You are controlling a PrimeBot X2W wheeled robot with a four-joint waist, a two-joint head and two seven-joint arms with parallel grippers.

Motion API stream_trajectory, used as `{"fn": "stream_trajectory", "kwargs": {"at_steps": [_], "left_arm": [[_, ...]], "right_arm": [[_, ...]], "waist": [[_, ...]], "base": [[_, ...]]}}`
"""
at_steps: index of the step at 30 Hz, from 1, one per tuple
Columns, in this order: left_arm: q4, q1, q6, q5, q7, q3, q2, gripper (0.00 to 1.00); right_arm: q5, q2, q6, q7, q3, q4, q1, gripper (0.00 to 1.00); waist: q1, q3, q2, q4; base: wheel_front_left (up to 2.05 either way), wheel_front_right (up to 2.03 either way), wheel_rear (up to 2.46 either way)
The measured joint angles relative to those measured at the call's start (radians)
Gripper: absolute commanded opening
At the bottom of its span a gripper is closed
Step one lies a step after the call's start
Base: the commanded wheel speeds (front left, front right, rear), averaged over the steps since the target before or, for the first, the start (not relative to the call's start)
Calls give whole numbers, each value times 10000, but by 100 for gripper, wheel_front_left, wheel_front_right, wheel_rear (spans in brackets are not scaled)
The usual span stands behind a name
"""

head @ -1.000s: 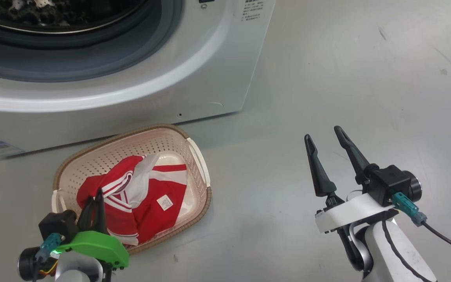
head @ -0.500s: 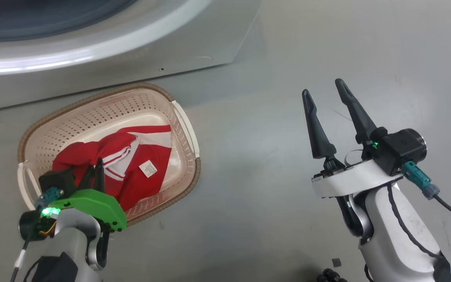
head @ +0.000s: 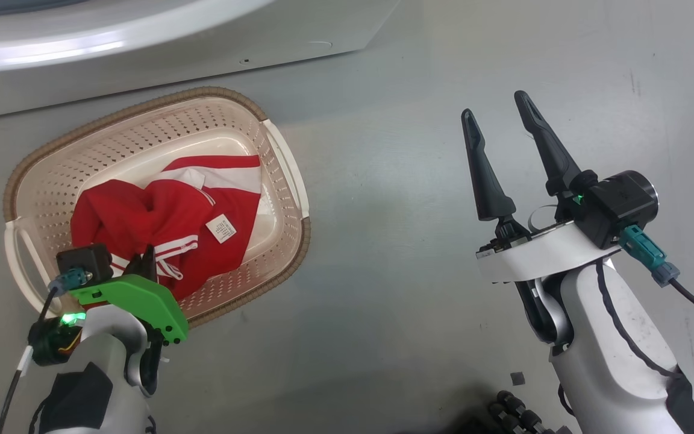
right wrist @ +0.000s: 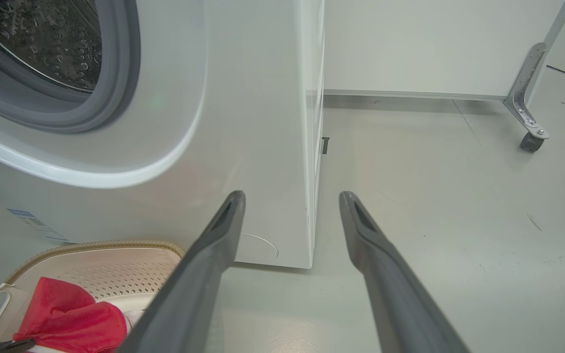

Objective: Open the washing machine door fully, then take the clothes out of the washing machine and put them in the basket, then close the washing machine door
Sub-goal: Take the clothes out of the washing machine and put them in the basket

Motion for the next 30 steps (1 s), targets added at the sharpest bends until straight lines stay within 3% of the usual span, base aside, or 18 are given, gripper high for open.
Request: {"fn": "stream_trajectory", "kwargs": {"at_steps": [6,7,8,9,15,22,30], "left_arm": [[654,-362,-211,-4,-4,6,6,2],[750,-408,-222,-4,-12,2,4,29],[872,-452,-265,-15,-15,6,2,42],[984,-482,-267,-35,-15,4,0,100],[1440,-502,-366,-33,-182,-17,0,100],[1507,-500,-648,-92,-1091,-10,-17,100],[1476,-351,-646,44,-1693,-150,-61,100]], "right_arm": [[29,-4,-12,0,-8,119,-113,100],[27,-4,-12,0,-25,167,-118,100],[27,-4,-13,0,-56,222,-121,100],[27,-8,-23,0,-88,268,-123,100],[27,-13,-71,0,-121,477,-124,100],[21,-13,-73,0,-366,823,-80,100],[-23,-15,-73,0,-608,1381,427,100]], "waist": [[0,15,0,40],[0,-5,0,47],[0,-38,0,56],[-1,-83,0,67],[-1,-453,0,142],[-1,-1107,0,254],[-2,-2060,0,446]], "base": [[0,0,0],[0,0,0],[0,0,0],[0,0,0],[0,0,0],[0,0,0],[0,0,0]]}}
